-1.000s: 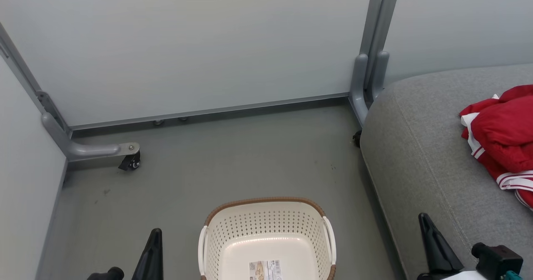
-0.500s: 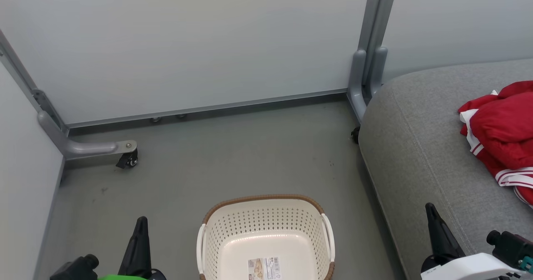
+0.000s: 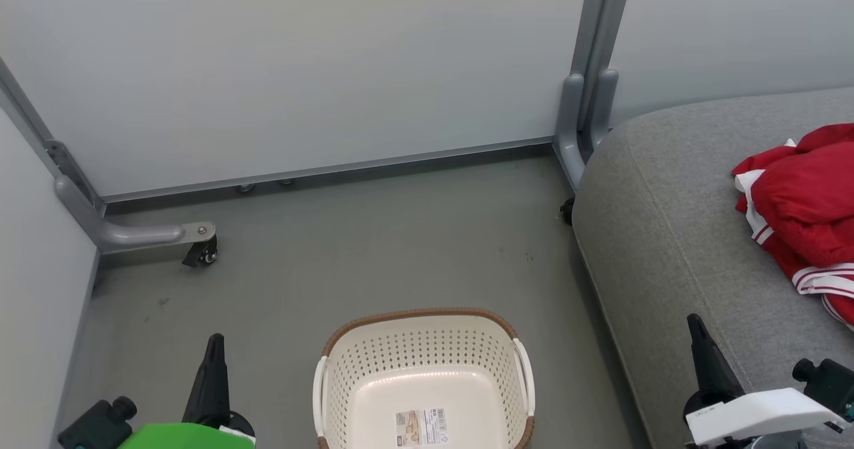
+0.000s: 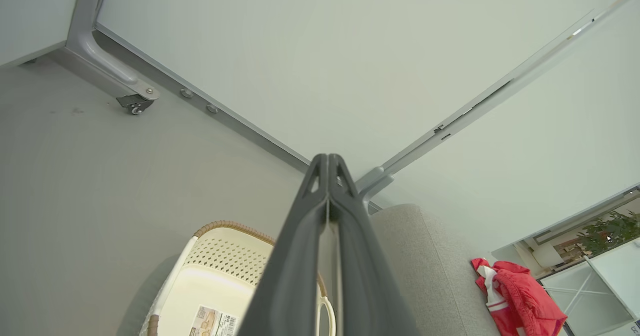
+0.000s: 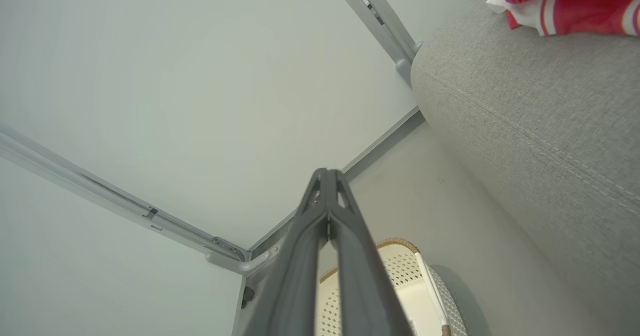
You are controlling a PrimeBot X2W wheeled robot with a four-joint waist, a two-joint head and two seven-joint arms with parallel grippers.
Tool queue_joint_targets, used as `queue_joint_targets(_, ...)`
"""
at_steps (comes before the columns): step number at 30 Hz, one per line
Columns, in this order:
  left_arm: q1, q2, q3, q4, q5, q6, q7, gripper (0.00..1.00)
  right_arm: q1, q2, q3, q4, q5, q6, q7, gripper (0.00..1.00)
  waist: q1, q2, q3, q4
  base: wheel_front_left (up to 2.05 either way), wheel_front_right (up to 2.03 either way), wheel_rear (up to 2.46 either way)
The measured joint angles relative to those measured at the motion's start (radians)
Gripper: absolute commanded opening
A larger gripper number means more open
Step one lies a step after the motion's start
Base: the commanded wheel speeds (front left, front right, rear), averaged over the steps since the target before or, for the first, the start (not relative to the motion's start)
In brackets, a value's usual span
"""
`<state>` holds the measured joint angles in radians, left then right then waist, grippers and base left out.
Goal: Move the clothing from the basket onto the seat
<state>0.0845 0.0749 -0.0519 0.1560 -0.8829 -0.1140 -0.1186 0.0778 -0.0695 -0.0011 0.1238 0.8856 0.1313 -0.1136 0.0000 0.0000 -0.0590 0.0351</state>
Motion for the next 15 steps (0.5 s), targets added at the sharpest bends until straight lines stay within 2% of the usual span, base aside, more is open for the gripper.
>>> queue_joint_targets(15, -0.042, 0.002, 0.025, 0.019, -0.184, -0.002, 0.046, 0.00, -0.042, -0.002, -0.016, 0.028, 0.181, 0.000, 0.044, 0.00, 0.0000, 0.0000, 0.011, -0.006, 0.00, 0.00, 0.00)
